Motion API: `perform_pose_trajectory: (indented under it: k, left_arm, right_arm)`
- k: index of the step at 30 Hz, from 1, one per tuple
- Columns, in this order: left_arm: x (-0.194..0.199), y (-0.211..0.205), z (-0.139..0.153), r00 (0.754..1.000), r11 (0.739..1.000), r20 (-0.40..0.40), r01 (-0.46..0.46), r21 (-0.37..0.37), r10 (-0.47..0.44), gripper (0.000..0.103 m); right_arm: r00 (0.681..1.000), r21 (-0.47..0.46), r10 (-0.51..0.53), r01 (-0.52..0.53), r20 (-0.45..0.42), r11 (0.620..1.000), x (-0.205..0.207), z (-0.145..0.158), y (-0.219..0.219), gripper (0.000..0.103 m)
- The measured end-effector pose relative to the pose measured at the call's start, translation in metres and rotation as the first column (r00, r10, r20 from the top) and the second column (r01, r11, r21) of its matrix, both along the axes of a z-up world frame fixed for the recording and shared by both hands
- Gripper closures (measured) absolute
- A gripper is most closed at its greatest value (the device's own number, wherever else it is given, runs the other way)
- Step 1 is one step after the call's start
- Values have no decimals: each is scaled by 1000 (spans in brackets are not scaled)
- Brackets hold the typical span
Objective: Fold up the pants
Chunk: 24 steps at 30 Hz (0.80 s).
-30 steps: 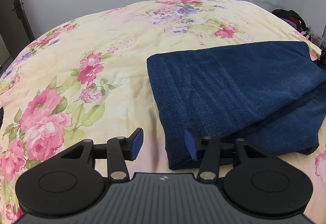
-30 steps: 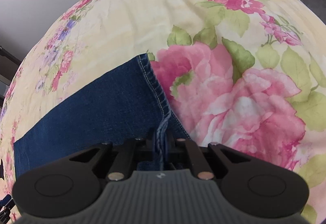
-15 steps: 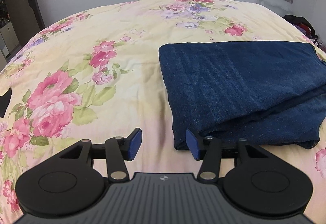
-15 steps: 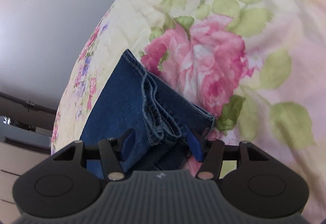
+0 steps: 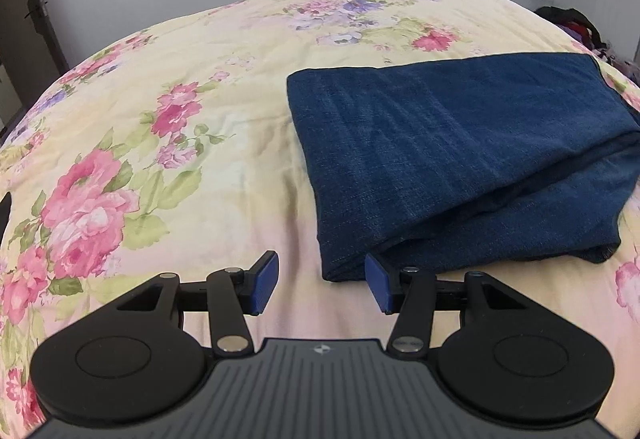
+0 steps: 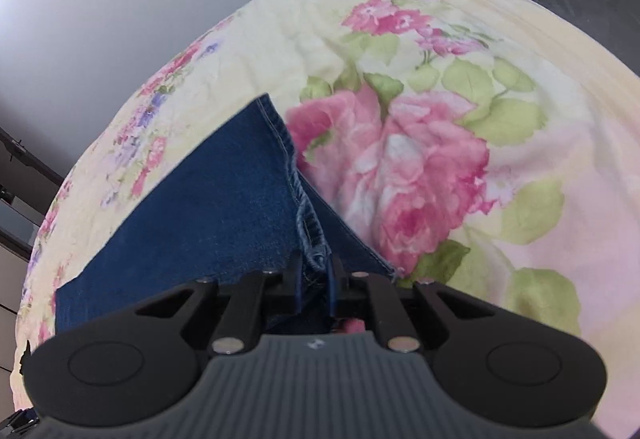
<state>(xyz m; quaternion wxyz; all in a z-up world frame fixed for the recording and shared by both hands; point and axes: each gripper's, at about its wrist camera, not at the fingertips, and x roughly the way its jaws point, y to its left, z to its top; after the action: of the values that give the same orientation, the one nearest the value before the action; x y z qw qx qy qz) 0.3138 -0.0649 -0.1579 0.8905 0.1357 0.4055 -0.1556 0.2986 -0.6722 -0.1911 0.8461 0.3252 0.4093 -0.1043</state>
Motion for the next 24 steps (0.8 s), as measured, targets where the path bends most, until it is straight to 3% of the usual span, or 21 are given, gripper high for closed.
perform_pose_trajectory:
  k: [3, 4, 6, 8, 10, 15, 17, 21, 24]
  left_arm:
    - [-7, -7, -5, 999, 999, 14, 35, 36, -35, 43]
    - [-9, -9, -8, 999, 998, 14, 48, 45, -49, 43]
    - [-11, -15, -15, 997, 996, 20, 67, 66, -69, 43]
    - [-12, -24, -24, 995, 989, 61, 67, 132, -76, 43]
    - [-9, -34, -31, 991, 979, 106, 57, 195, -79, 43]
    - [-9, -57, -34, 975, 963, 183, 80, 257, -129, 43]
    - [-8, -70, -43, 967, 938, 207, 72, 339, -149, 43]
    - [-6, -80, -60, 961, 881, 196, 83, 466, -194, 78]
    - [-6, -72, -66, 973, 871, 156, 72, 486, -168, 89]
  right_arm:
    - [1000, -69, -4, 2, -28, 998, -2, -6, 10, 92]
    - [1000, -109, -7, 4, -28, 994, -3, 0, 16, 83]
    - [1000, -207, -12, 16, 23, 978, -13, 18, 34, 83]
    - [995, -249, 3, 23, 105, 968, -24, 34, 53, 73]
    - [987, -265, 23, 21, 161, 964, -29, 41, 72, 73]
    - [956, -286, -25, 112, 294, 952, -33, 39, 115, 73]
    - [950, -334, -21, 130, 313, 934, -30, 35, 129, 73]
    - [963, -366, 5, 97, 269, 925, -16, 16, 137, 74]
    - [979, -395, -18, 100, 205, 913, -10, -2, 130, 80]
